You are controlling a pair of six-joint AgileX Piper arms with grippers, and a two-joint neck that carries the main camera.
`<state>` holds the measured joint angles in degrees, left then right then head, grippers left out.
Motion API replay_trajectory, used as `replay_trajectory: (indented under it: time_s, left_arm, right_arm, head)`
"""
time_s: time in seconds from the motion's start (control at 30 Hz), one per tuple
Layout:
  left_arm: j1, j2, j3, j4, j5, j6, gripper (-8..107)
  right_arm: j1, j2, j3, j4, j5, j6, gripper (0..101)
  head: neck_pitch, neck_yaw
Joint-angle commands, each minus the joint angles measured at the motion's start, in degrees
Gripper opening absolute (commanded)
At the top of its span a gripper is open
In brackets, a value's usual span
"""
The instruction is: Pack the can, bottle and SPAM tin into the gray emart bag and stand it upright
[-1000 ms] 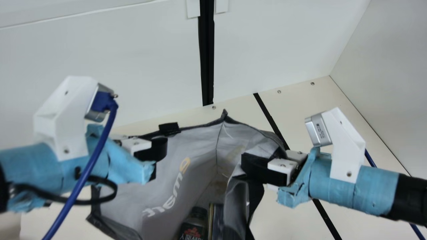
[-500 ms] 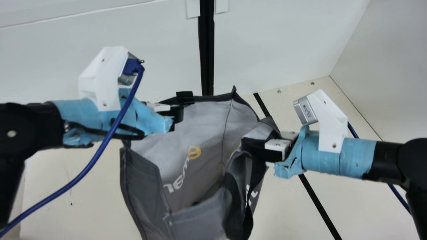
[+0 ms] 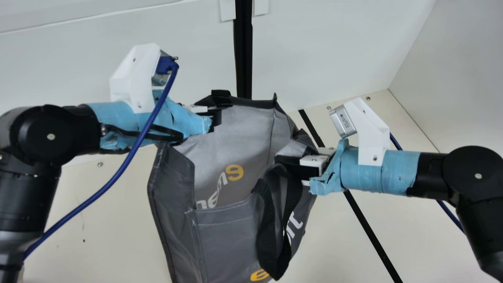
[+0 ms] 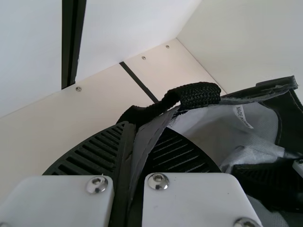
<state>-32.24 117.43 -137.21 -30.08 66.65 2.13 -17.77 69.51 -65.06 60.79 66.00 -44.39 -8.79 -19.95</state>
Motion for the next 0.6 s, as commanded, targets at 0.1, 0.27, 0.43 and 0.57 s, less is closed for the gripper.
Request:
replay_trajectory:
  time_s: [0.1, 0.27, 0.43, 0.57]
  left_arm:
    - [0.0, -0.35, 0.58, 0.13, -0.41, -0.03, -8]
    - [0.0, -0.35, 0.58, 0.13, -0.41, -0.03, -8]
    - [0.0, -0.35, 0.58, 0.13, -0.41, -0.03, -5]
    - [0.0, -0.35, 0.58, 0.13, -0.41, -0.03, 9]
  right_arm:
    - [0.0, 0.0, 0.0, 0.0, 0.0, 0.0, 0]
    - [0.0, 0.0, 0.0, 0.0, 0.0, 0.0, 0]
    - [0.0, 0.0, 0.0, 0.0, 0.0, 0.0, 0]
    - [0.0, 0.0, 0.0, 0.0, 0.0, 0.0, 0]
  head:
    - [-1.21, -0.05]
    - [-1.21, -0.05]
    - [-1.21, -0.05]
    - [-1.21, -0.05]
